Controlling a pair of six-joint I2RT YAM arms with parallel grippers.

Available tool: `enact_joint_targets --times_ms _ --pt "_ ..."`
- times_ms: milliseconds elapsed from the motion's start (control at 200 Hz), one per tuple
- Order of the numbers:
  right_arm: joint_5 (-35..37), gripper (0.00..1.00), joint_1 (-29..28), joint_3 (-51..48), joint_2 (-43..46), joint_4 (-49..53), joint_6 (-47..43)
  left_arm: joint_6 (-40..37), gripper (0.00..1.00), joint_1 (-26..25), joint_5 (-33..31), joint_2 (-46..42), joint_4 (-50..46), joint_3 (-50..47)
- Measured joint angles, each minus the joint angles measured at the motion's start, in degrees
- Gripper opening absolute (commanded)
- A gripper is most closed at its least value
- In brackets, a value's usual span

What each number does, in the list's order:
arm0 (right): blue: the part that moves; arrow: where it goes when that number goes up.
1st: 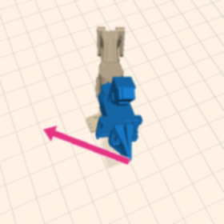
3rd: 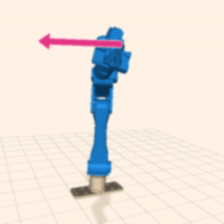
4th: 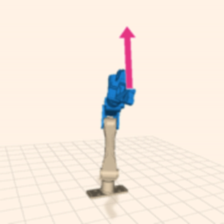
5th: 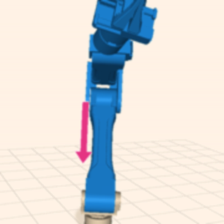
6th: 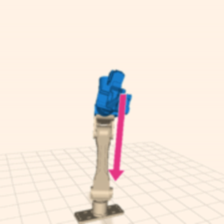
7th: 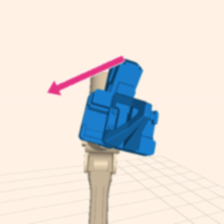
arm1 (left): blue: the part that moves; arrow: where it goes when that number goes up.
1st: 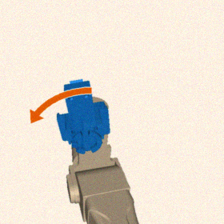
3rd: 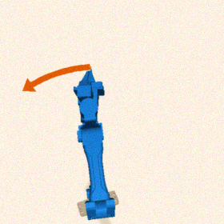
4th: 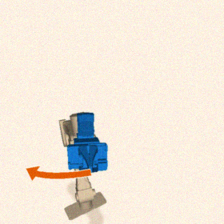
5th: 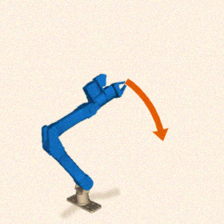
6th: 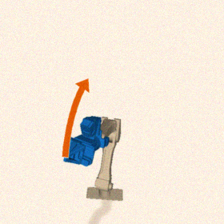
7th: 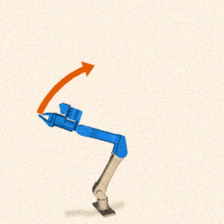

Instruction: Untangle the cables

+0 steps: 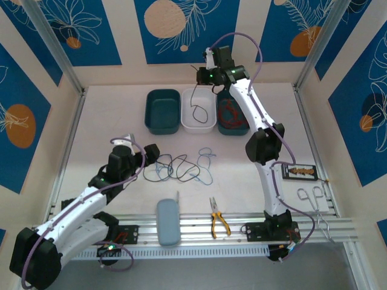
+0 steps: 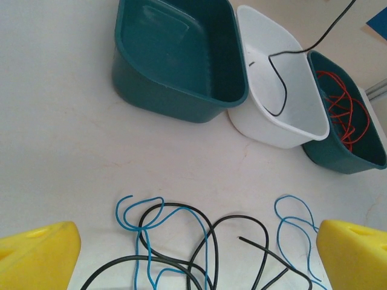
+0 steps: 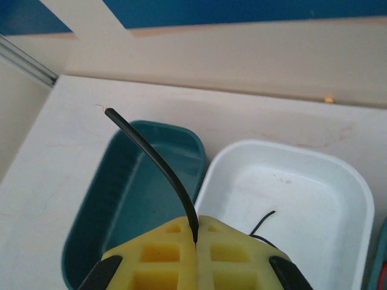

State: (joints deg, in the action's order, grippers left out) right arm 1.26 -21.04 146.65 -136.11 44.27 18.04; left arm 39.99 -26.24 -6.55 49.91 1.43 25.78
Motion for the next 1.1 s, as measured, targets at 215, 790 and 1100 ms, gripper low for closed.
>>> enact_joint_targets --times_ms 215,790,1100 --pt "0.13 0.00 -0.02 -0.59 -3.39 3.72 0.02 0.00 1.00 0.00 0.00 -0.37 -0.96 -0.04" --pt "1.86 0.32 -0.74 -1.55 -11.10 8.28 -0.33 0.02 1.00 0.00 0.04 -0.70 -2.60 -0.81" --pt "4.11 0.39 -0.52 -0.46 -10.43 9.64 -0.61 0.04 1.00 0.00 0.04 -1.14 -2.62 -1.53"
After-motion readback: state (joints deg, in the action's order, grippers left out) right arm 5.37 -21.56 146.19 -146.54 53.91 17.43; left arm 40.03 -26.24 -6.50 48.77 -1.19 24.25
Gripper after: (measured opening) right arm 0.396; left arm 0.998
